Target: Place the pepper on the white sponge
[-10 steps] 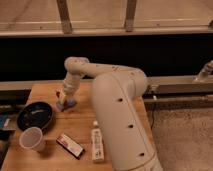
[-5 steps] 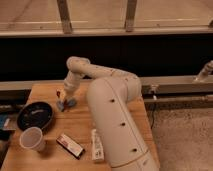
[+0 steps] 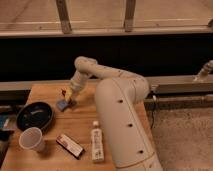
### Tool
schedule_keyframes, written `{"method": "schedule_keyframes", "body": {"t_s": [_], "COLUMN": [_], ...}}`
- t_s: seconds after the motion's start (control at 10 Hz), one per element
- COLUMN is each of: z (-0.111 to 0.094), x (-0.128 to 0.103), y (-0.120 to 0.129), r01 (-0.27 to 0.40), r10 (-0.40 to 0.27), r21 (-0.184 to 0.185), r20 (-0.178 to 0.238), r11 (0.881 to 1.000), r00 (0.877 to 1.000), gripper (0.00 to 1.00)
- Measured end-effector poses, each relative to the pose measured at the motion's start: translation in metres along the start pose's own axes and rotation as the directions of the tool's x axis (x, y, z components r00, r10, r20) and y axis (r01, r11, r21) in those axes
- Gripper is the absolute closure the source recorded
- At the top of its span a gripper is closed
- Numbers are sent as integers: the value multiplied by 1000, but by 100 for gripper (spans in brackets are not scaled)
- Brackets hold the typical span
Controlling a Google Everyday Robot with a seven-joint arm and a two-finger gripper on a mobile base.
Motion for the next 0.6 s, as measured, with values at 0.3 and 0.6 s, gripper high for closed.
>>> {"method": "schedule_keyframes", "body": {"t_s": [0.3,0.6], "z": [-1,0], "x": [1,0], "y": [-1,1], "r01": [-2,1], "r10": [2,-1], "r21": [0,-1], "r20": [1,-1], "r11": [1000,1000], "r00": [1000,1000], "gripper": [58,58]}}
